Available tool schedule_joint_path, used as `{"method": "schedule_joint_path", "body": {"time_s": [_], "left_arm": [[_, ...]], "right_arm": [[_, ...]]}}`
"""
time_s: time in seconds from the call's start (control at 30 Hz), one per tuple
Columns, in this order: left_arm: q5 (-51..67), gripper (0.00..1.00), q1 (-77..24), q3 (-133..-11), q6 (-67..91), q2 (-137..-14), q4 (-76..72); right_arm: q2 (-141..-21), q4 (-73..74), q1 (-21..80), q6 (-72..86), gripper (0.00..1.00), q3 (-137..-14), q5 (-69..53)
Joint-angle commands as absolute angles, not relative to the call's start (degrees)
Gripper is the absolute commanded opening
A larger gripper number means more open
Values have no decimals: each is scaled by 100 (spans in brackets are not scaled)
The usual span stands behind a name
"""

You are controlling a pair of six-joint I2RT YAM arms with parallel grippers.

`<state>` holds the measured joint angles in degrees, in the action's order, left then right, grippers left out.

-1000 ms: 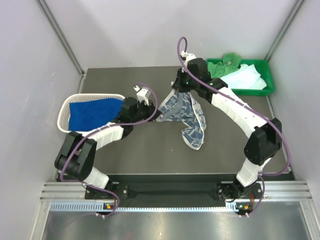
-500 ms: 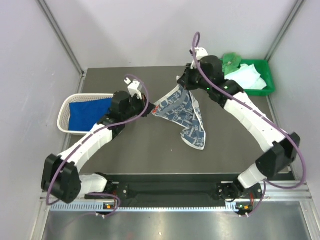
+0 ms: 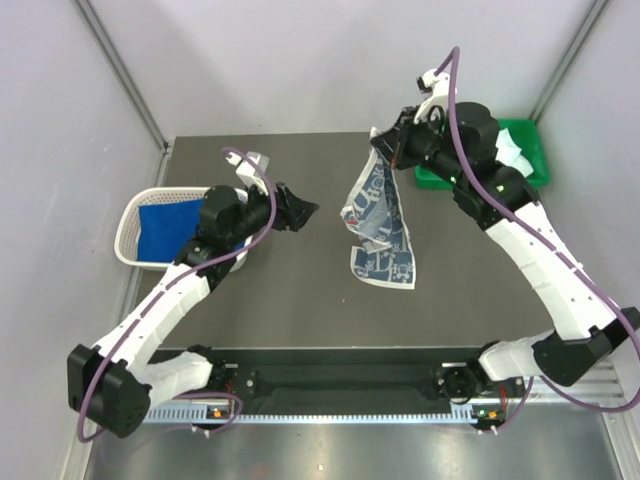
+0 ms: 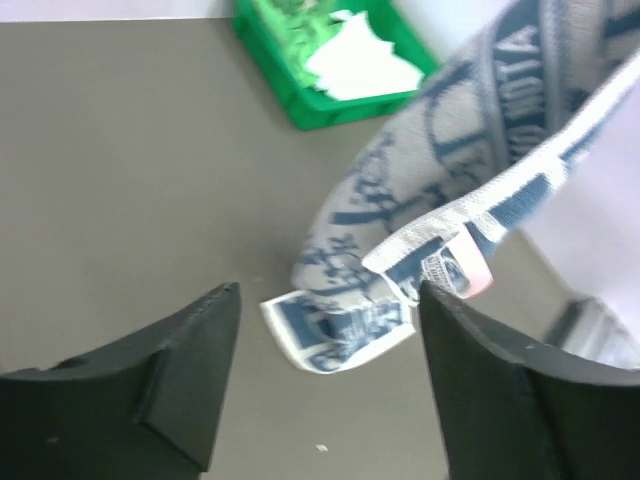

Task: Fold and stack the towels
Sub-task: Flatten out the crumpled towel

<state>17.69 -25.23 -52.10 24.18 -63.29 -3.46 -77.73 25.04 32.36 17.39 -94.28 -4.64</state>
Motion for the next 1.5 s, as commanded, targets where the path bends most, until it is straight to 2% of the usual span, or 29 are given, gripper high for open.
{"method": "schedule_joint_path", "body": {"time_s": [0.0,0.03,0.07,0.27,0.4,0.6,1.03,1.17,1.27,1.3,1.47], "left_arm": [[2363,79,-2531,-4808,3100,-5977,-1370],[2634,91,-2531,-4738,3216,-5994,-1745],[2819,99,-2523,-4563,3321,-6029,-1975],[3374,99,-2523,-4052,3972,-6433,-3364],[3883,99,-2531,-4122,4226,-7082,-4408],[3963,98,-2540,-4263,4797,-7917,-5237],[4122,96,-2584,-4236,6248,-8938,-7864],[4175,92,-2619,-4315,6547,-9176,-8235],[4175,85,-2645,-4289,6670,-9185,-8341],[4175,78,-2646,-4263,6680,-9167,-8384],[4122,61,-2646,-4131,6645,-8974,-8306]], "right_arm": [[-7532,2505,3296,1661,0,-9808,-527],[-7506,2505,3296,1661,0,-9809,-536],[-7497,2514,3296,1670,0,-9809,-536],[-7453,2549,3313,1696,0,-9870,-615],[-7471,2540,3322,1723,0,-9888,-668],[-7488,2558,3322,1732,0,-9932,-677],[-7506,2496,3331,1723,0,-9949,-694],[-7506,2496,3322,1723,0,-9949,-677],[-7497,2496,3322,1714,0,-9932,-668],[-7480,2496,3322,1714,0,-9923,-659],[-7471,2487,3331,1688,0,-9923,-642]]}}
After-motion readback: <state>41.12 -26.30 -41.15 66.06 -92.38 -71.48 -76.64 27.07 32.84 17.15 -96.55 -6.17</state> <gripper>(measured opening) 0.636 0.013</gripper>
